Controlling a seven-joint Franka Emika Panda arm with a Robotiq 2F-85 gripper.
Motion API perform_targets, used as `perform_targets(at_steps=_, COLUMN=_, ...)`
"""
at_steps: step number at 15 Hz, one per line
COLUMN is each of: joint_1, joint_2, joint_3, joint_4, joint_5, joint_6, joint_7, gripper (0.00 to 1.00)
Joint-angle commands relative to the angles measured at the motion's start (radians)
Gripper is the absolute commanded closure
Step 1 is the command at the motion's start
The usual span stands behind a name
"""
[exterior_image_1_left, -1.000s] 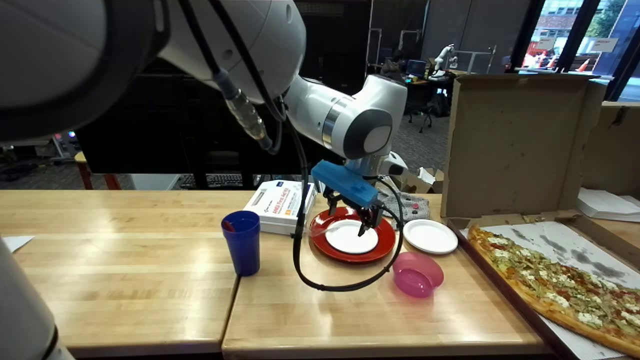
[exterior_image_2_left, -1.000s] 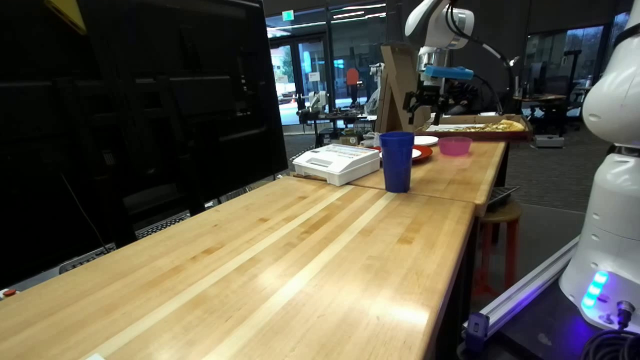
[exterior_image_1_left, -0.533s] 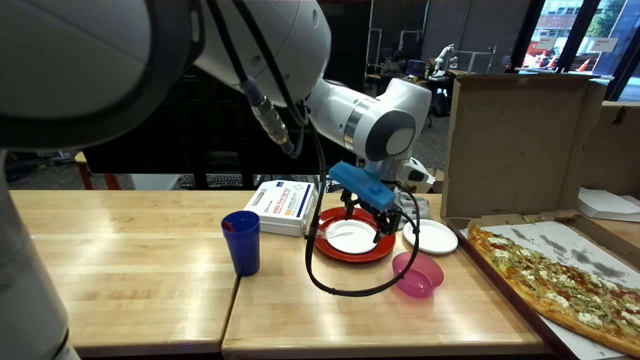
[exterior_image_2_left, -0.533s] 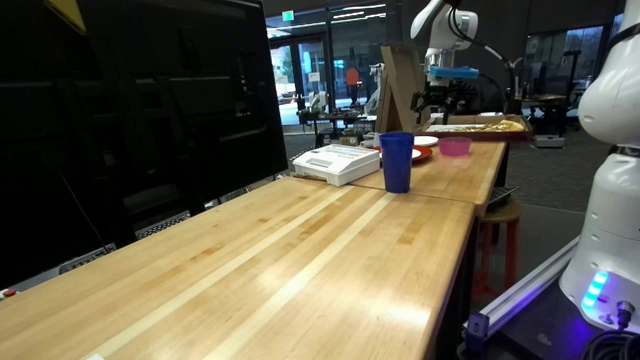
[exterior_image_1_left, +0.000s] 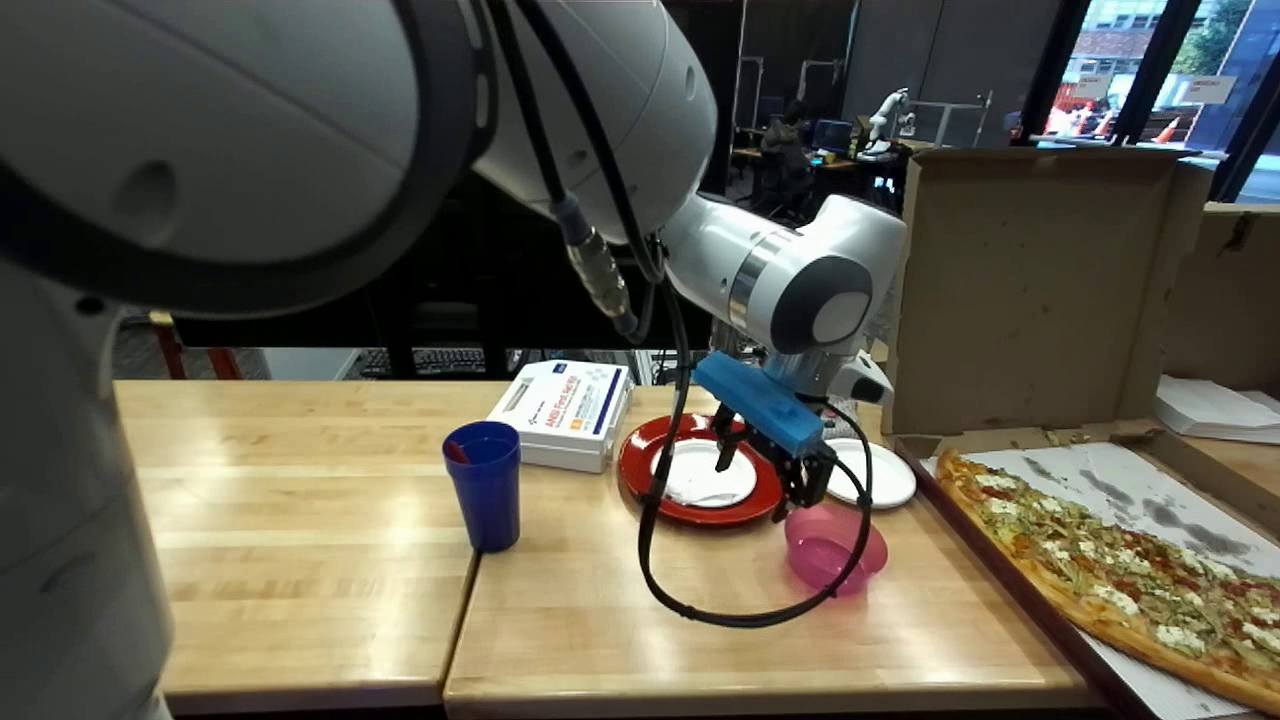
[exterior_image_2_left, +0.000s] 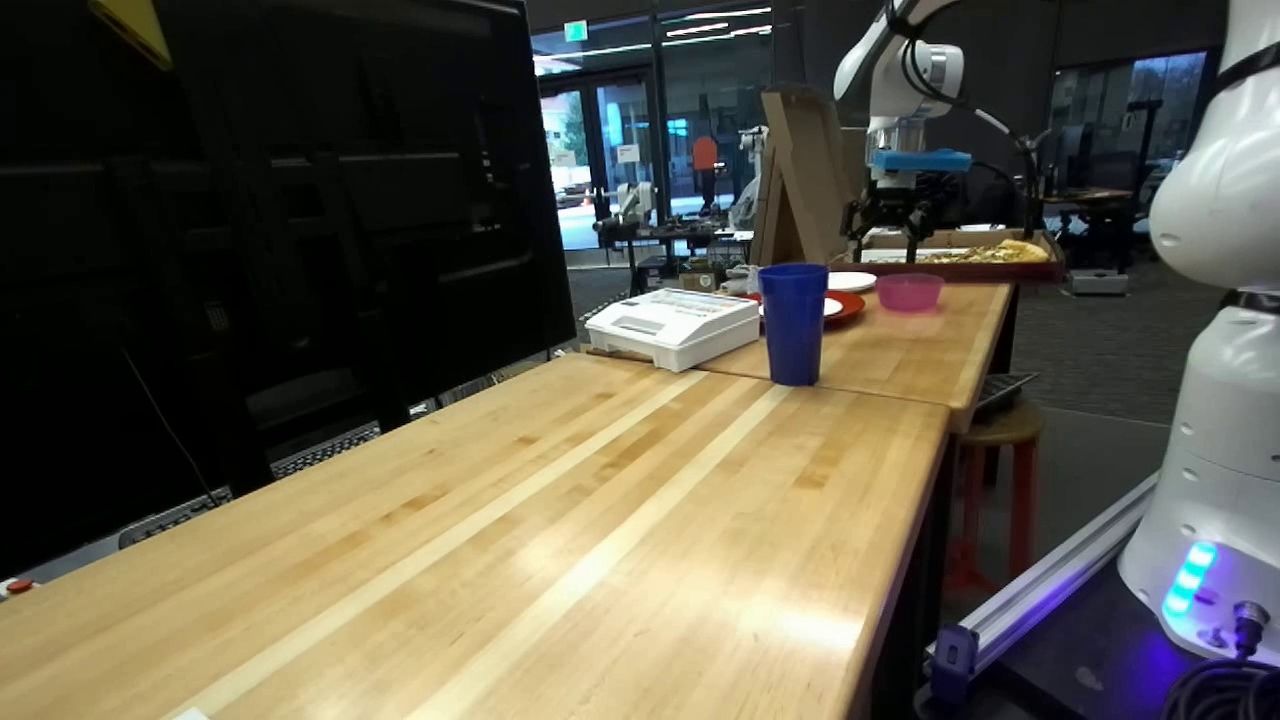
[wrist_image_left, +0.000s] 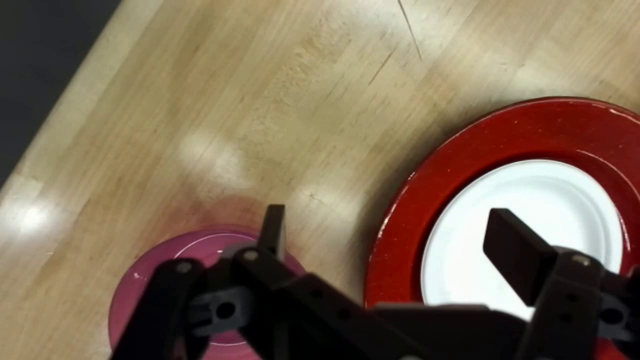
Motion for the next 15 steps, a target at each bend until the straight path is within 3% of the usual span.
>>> perform_targets(at_steps=1, joint_1=-0.028, joint_2=0.061, joint_3=-0.007, joint_4=0.071, joint_5=0.023, joint_6=-0.040, joint_7=-0.014, gripper=0.00)
perform_targets(at_steps=15, joint_1=-0.023, joint_2=0.094, joint_3=0.011, joint_4=0.103, joint_5=-0.012, joint_6=-0.026, joint_7=-0.008, gripper=0.00)
